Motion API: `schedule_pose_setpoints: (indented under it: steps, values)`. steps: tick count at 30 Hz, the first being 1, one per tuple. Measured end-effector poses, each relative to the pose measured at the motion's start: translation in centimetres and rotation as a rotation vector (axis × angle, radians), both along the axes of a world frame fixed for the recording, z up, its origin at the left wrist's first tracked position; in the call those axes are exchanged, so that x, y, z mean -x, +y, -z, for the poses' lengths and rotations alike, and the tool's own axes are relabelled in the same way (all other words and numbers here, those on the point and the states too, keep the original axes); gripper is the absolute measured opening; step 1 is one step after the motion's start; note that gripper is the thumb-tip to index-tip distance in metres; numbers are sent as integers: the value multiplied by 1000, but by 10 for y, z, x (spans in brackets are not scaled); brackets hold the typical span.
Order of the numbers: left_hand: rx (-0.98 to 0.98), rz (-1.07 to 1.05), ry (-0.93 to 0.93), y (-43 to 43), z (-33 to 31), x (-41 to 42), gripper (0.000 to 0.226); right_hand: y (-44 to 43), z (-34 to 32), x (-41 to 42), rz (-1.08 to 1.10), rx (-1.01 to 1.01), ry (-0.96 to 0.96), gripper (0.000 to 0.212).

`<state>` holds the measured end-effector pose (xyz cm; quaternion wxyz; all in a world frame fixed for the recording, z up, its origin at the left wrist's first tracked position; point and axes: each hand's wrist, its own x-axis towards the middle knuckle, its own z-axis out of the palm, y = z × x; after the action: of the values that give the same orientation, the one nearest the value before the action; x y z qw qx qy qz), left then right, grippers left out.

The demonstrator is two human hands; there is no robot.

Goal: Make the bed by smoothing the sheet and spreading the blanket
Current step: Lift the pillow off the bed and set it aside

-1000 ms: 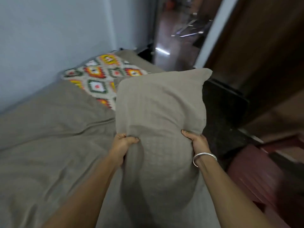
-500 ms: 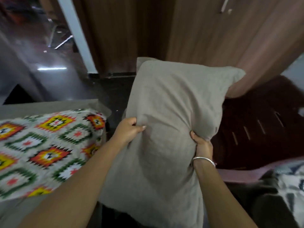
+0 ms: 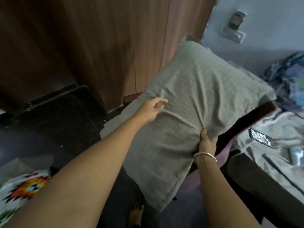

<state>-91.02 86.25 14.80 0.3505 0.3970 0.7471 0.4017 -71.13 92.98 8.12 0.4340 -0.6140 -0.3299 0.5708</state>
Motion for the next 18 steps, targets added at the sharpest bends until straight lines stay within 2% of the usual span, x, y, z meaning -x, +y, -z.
schedule_pose_setpoints:
  steps: [3, 6, 14, 18]
  values:
    - [152, 175, -107, 18, 26, -13, 47, 26, 25, 6, -51, 146, -386, 85]
    - [226, 211, -133, 14, 50, -21, 50, 31, 43, 18, -208, 131, -526, 95]
    - [397, 216, -27, -28, 80, -13, 61, -13, 63, 54, -560, 155, -713, 67]
    - [420, 146, 34, -55, 80, -3, 62, -35, 59, 71, -772, 35, -847, 75]
